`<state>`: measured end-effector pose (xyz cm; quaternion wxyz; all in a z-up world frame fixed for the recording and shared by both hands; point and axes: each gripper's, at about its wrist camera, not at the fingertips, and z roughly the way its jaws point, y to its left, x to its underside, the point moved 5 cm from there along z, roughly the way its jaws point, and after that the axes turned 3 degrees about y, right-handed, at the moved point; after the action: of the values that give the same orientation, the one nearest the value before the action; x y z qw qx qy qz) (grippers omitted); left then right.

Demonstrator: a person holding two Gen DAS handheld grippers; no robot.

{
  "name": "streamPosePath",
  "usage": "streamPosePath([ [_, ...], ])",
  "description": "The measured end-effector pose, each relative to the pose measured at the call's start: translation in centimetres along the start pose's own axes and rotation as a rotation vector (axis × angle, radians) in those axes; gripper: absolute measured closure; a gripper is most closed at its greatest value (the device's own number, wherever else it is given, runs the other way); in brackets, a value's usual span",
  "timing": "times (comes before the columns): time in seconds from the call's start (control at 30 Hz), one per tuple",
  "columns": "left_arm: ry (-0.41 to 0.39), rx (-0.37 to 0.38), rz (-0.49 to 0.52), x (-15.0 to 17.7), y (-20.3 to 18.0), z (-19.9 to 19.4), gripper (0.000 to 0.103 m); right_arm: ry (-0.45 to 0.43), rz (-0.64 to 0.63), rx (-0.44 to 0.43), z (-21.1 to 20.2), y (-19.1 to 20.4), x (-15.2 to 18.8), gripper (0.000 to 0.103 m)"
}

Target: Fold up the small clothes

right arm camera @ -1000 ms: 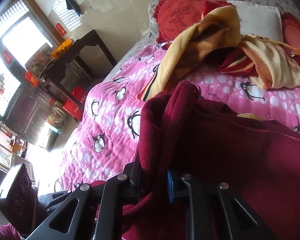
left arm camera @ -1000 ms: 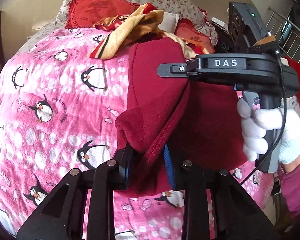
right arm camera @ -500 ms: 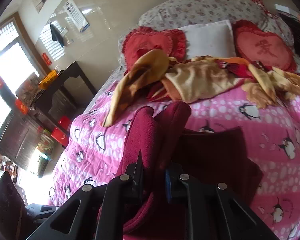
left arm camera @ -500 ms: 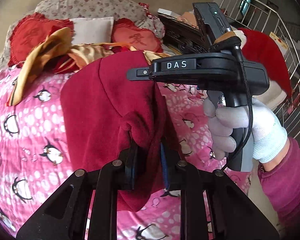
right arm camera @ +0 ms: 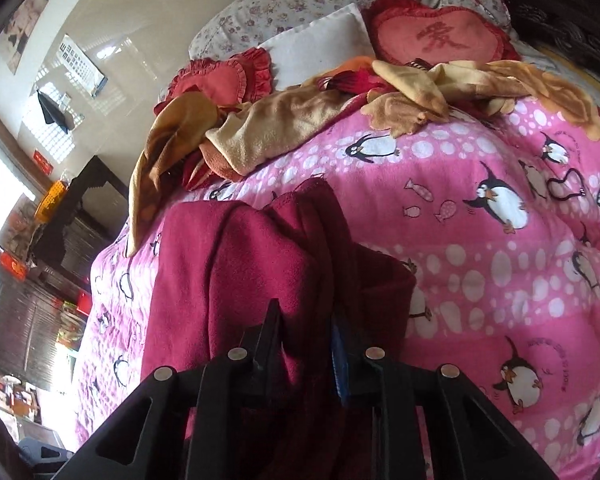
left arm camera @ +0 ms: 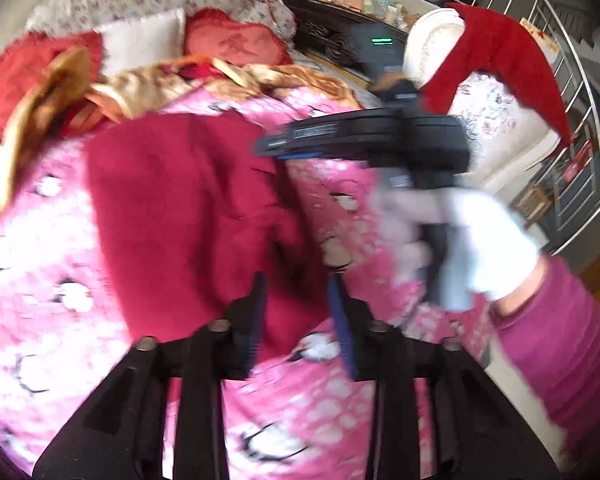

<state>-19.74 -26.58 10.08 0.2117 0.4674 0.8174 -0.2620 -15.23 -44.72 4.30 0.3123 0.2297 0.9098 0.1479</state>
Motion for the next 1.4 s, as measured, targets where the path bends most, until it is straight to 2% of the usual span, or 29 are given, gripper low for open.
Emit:
streamPosePath([
  [0.07, -0.022, -0.072, -0.001, 0.6, 1.5, -0.8, 0.061, -0.033, -0.024, -0.014, -2.5, 1.5, 0.0, 0.08],
  [0.17, 0.003, -0.141, -0.05, 1.4, 4.1, -0.2, 0.061, -0.056, -0.146, -0.08, -5.2, 5.4, 0.7, 0.08],
  [0.3, 0.054, -0.166, -0.117, 2.4, 5.6, 2.1, 0.061, 0.026, -0.286, -0.087, -3.9, 9.1, 3.8, 0.08],
  [0.37, 0.074, -0.152, -0.12, 3.2, 5.4, 3.1, 0.061, 0.085, -0.322, -0.025, -2.4, 8.6, 5.7, 0.08],
  [0.43, 0.094, -0.135, -0.114, 4.0, 4.9, 4.2, 0.061, 0.13, -0.336, 0.095, -1.1, 6.3, 8.0, 0.08],
  [0.47, 0.099, -0.137, -0.105, 4.3, 4.8, 4.5, 0.061, 0.147, -0.326, 0.118, -0.5, 5.0, 9.1, 0.08],
  [0.53, 0.095, -0.173, -0.071, 4.4, 4.3, 5.0, 0.061, 0.14, -0.244, 0.062, -0.2, 2.6, 10.1, 0.08],
  [0.6, 0.088, -0.198, -0.043, 4.2, 3.8, 5.5, 0.06, 0.128, -0.173, 0.004, -1.0, 1.8, 9.8, 0.08],
  [0.67, 0.082, -0.192, -0.041, 4.2, 3.7, 5.5, 0.058, 0.086, -0.118, -0.028, -2.5, 1.6, 8.4, 0.08],
  [0.73, 0.082, -0.184, -0.059, 4.0, 4.1, 5.8, 0.057, -0.013, -0.098, -0.001, -4.1, 1.2, 6.1, 0.074],
  [0.8, 0.082, -0.173, -0.083, 3.6, 4.2, 6.0, 0.057, -0.093, -0.076, 0.058, -4.6, 0.6, 3.6, 0.054],
  [0.87, 0.083, -0.167, -0.1, 3.6, 4.2, 5.7, 0.057, -0.088, -0.051, 0.079, -3.2, 0.2, 2.0, 0.054],
  [0.9, 0.084, -0.164, -0.107, 3.5, 4.3, 5.7, 0.057, -0.07, -0.036, 0.073, -2.2, 0.0, 1.4, 0.056],
  [0.93, 0.085, -0.164, -0.113, 3.5, 4.4, 5.6, 0.057, -0.051, -0.03, 0.062, -1.2, 0.1, 1.0, 0.063],
  [0.97, 0.084, -0.165, -0.118, 3.3, 4.3, 5.6, 0.057, -0.039, -0.037, 0.051, -0.5, 0.4, 0.7, 0.083],
  [1.0, 0.081, -0.163, -0.123, 3.2, 4.4, 5.4, 0.057, -0.038, -0.055, 0.063, -0.2, 0.8, 0.5, 0.089],
  [1.13, 0.064, -0.138, -0.145, 2.5, 4.4, 5.7, 0.057, -0.08, -0.233, 0.196, -0.4, 2.9, -0.5, 0.092],
  [1.23, 0.073, -0.162, -0.113, 2.2, 3.7, 6.6, 0.057, -0.077, -0.253, 0.291, 1.1, 1.5, -0.7, 0.092],
  [1.3, 0.071, -0.188, -0.09, 2.3, 3.3, 6.9, 0.057, -0.053, -0.216, 0.274, 2.5, 0.2, -0.5, 0.092],
  [1.4, 0.07, -0.186, -0.102, 2.3, 3.6, 7.0, 0.056, -0.073, -0.145, 0.195, 1.4, -0.7, -0.4, 0.091],
])
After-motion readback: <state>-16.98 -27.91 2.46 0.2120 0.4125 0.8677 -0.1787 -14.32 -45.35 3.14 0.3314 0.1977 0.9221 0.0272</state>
